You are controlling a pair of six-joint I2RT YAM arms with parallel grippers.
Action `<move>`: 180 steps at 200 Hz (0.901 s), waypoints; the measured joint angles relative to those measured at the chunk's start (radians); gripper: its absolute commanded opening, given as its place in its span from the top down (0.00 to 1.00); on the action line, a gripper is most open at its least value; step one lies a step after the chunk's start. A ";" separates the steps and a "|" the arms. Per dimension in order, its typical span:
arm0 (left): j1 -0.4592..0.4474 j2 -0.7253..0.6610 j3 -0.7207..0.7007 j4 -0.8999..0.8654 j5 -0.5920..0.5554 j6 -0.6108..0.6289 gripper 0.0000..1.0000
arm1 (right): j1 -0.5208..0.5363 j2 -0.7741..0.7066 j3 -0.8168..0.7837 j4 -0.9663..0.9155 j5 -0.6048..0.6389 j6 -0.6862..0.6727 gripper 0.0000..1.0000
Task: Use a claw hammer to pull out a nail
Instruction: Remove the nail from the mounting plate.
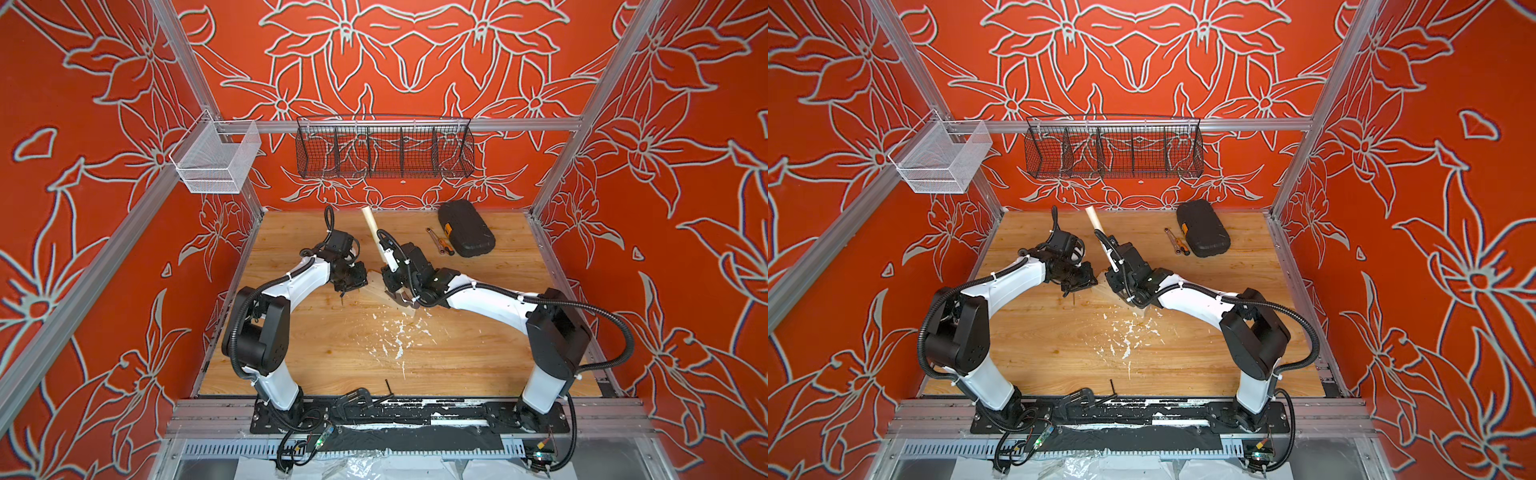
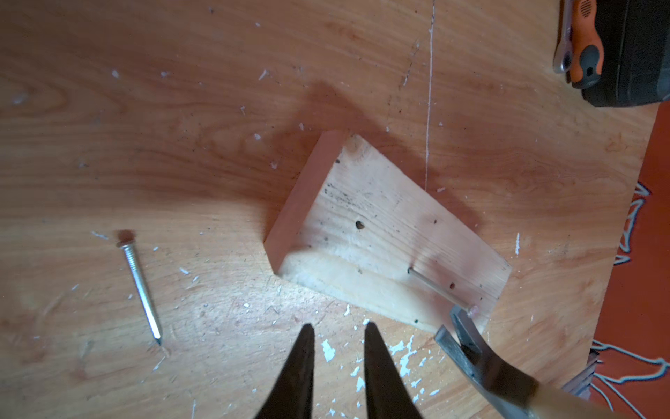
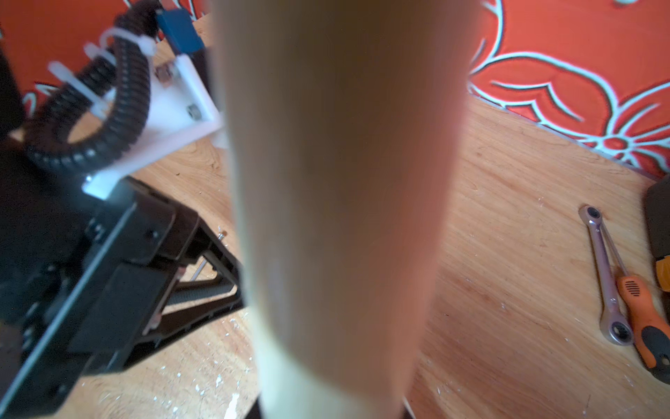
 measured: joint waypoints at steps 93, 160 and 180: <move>0.000 0.076 0.047 0.031 0.038 -0.004 0.76 | -0.019 0.070 0.008 0.075 -0.001 0.000 1.00; 0.000 0.142 0.087 0.037 0.038 -0.004 0.76 | -0.022 0.085 0.019 0.101 -0.004 0.000 1.00; 0.000 0.146 0.089 0.045 0.043 -0.004 0.76 | -0.022 0.086 0.019 0.108 -0.004 0.000 1.00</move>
